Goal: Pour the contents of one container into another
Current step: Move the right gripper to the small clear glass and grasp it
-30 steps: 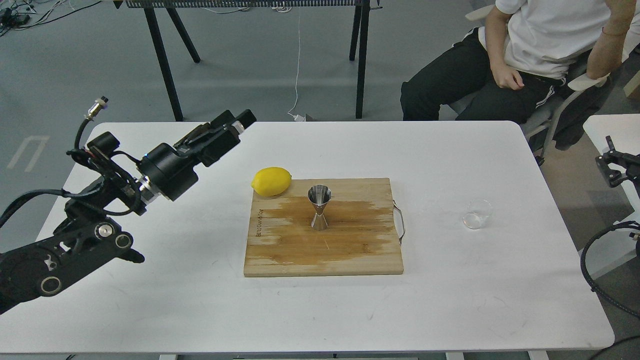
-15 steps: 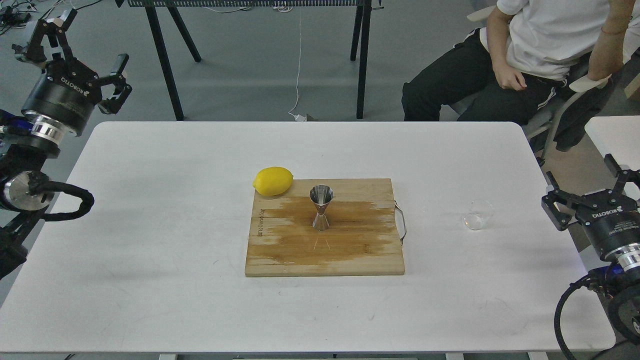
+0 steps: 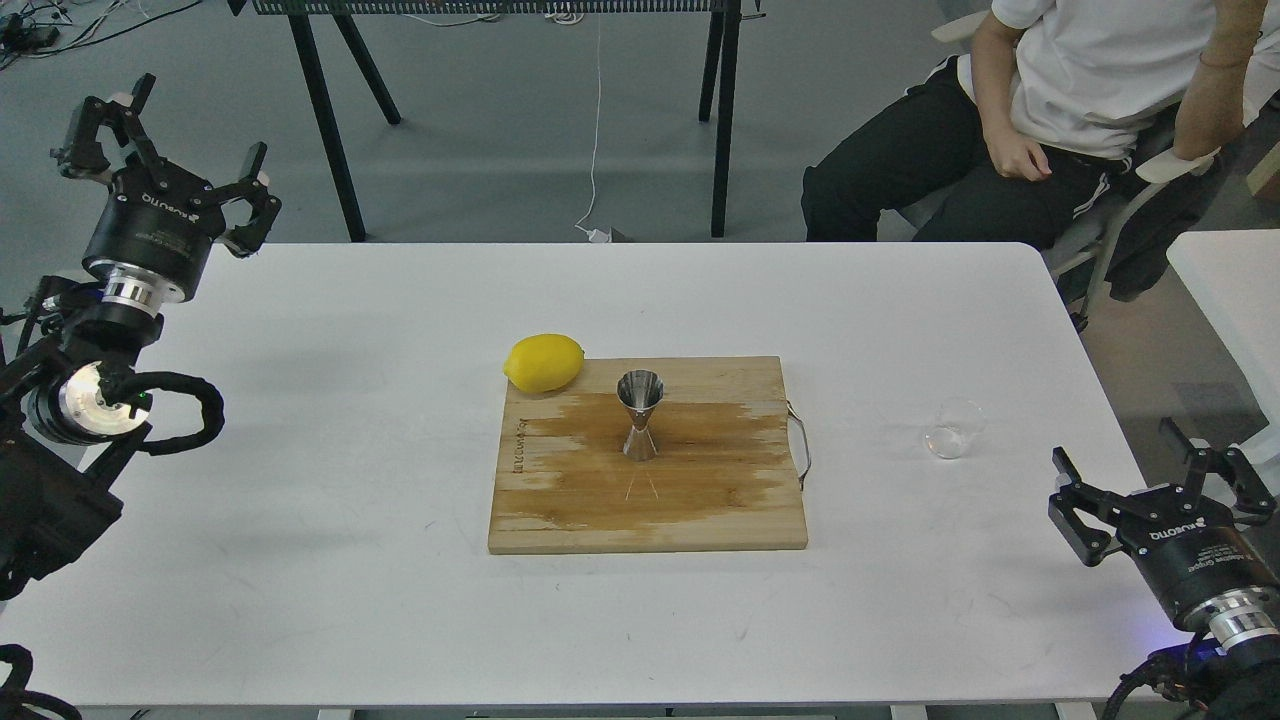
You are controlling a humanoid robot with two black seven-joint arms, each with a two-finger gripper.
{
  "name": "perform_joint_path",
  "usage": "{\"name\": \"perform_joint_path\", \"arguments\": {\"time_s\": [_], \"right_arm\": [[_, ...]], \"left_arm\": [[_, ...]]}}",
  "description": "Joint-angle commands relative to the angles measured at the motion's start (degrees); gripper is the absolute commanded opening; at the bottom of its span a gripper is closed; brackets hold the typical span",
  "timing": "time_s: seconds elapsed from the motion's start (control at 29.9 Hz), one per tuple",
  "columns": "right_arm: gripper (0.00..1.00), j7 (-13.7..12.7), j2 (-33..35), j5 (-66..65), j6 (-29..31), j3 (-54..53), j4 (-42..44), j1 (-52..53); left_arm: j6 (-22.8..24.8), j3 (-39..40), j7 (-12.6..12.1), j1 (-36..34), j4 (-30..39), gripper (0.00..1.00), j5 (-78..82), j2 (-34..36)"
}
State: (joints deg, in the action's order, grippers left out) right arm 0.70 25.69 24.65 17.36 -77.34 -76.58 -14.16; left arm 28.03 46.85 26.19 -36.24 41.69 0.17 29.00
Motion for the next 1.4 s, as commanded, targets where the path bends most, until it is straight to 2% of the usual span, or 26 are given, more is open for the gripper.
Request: {"name": "perform_joint_path", "arguments": {"time_s": [0.0,0.33,0.43,0.54,0.87,1.14,1.37], "right_arm": [[0.99,-0.2,-3.4,-0.1,-5.1,2.1,2.2,3.4],[1.00,-0.3,-8.2,0.0,-16.7,5.9,8.1,12.7],[1.00,-0.4,-9.8,0.1,-16.9,5.8,11.9,14.9],[1.00,-2.0,-10.5,0.0,-17.4,6.1,14.3,16.9],[0.96,-2.3,-14.3,-0.5,-18.1,6.1,23.6,23.0],[0.87,-2.3,-15.5,-0.4,-17.9,5.9,24.6,24.2],[0.70,-3.0,-15.5,-0.4,-17.6,5.9,26.8,26.2]], "left_arm": [[0.0,0.0,0.0,0.2,0.9,1.00,0.0,0.4],[0.0,0.3,0.0,0.2,0.9,1.00,0.0,0.8],[0.0,0.2,0.0,0.2,0.9,1.00,0.0,0.7],[0.0,0.2,0.1,0.2,0.9,1.00,0.0,0.5],[0.0,0.6,0.2,0.1,0.9,1.00,-0.1,0.9],[0.0,0.5,0.1,0.1,0.9,1.00,-0.1,1.2],[0.0,0.5,0.1,0.2,0.9,1.00,-0.1,1.1]]}}
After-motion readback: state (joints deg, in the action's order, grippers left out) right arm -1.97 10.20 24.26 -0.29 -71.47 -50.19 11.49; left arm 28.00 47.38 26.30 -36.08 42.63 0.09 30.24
